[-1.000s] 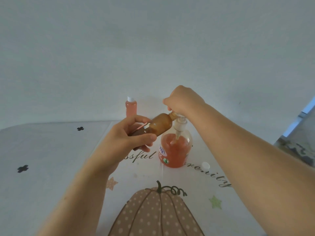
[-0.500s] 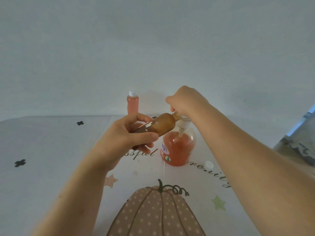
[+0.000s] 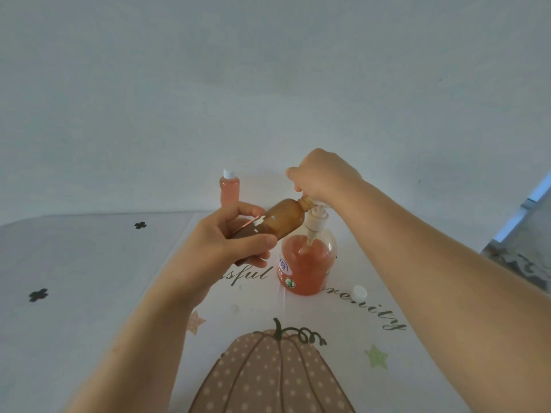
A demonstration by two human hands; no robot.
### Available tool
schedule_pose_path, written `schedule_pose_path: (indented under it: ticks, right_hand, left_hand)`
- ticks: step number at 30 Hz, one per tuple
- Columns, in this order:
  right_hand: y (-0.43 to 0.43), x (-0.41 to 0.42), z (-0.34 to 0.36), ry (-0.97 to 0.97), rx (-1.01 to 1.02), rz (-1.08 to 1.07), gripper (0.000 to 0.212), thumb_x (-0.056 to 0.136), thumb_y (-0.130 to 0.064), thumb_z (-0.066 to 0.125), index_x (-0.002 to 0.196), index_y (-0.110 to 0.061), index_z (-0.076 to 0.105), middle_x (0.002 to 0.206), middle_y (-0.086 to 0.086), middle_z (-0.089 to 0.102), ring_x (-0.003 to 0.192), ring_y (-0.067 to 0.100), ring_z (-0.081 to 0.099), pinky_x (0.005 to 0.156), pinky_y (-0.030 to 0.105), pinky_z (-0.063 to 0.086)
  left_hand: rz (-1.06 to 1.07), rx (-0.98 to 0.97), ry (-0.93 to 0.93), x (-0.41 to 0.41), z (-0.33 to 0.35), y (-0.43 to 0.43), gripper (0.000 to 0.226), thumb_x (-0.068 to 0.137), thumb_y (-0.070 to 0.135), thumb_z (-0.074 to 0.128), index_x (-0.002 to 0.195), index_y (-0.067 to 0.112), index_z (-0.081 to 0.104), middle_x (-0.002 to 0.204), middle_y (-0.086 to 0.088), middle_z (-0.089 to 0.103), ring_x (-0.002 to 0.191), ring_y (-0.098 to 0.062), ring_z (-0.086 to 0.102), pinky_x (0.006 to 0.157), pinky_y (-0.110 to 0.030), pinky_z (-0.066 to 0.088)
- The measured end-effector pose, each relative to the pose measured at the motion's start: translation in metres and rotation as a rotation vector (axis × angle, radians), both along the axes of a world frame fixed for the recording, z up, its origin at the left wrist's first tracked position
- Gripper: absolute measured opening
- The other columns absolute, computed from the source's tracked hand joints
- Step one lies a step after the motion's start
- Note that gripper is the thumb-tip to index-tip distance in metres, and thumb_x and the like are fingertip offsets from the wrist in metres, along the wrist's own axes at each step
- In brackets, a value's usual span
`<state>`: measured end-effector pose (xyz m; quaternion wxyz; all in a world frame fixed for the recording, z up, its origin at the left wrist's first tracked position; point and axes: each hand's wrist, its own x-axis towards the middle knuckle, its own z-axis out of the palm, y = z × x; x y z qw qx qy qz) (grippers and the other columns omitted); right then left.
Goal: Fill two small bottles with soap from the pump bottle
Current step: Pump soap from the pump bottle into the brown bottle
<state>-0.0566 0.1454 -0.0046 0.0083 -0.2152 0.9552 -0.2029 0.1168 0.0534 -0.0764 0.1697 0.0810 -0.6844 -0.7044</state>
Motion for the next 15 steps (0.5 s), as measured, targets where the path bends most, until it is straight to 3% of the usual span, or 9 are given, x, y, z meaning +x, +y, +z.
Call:
schedule_pose_path:
  ticks: [7, 11, 15]
  right_hand:
    - [-0.002, 0.000, 0.000, -0.014, 0.001, 0.000, 0.031, 0.094, -0.032, 0.047, 0.094, -0.013, 0.072, 0.081, 0.002, 0.070, 0.071, 0.024, 0.064, 0.064, 0.028, 0.043]
    - [0.001, -0.002, -0.009, -0.031, -0.005, 0.003, 0.038, 0.095, -0.039, 0.045, 0.095, -0.014, 0.073, 0.086, 0.002, 0.072, 0.082, 0.024, 0.068, 0.066, 0.030, 0.042]
    - [0.001, -0.004, -0.018, -0.039, -0.008, -0.001, 0.039, 0.094, -0.041, 0.044, 0.094, -0.016, 0.073, 0.092, 0.001, 0.073, 0.086, 0.025, 0.067, 0.068, 0.031, 0.043]
  left_hand:
    - [-0.002, 0.001, -0.019, 0.001, 0.002, -0.002, 0.040, 0.064, 0.006, 0.086, 0.099, 0.015, 0.069, 0.083, -0.011, 0.072, 0.070, -0.029, 0.069, 0.077, -0.044, 0.061]
    - [-0.019, 0.005, -0.041, 0.001, 0.001, -0.004, 0.043, 0.062, 0.013, 0.080, 0.103, 0.013, 0.067, 0.084, -0.009, 0.073, 0.070, -0.027, 0.069, 0.072, -0.036, 0.061]
    - [-0.039, -0.039, -0.071, -0.001, -0.001, -0.008, 0.046, 0.057, 0.020, 0.081, 0.101, 0.016, 0.068, 0.083, -0.005, 0.074, 0.070, -0.027, 0.070, 0.074, -0.037, 0.061]
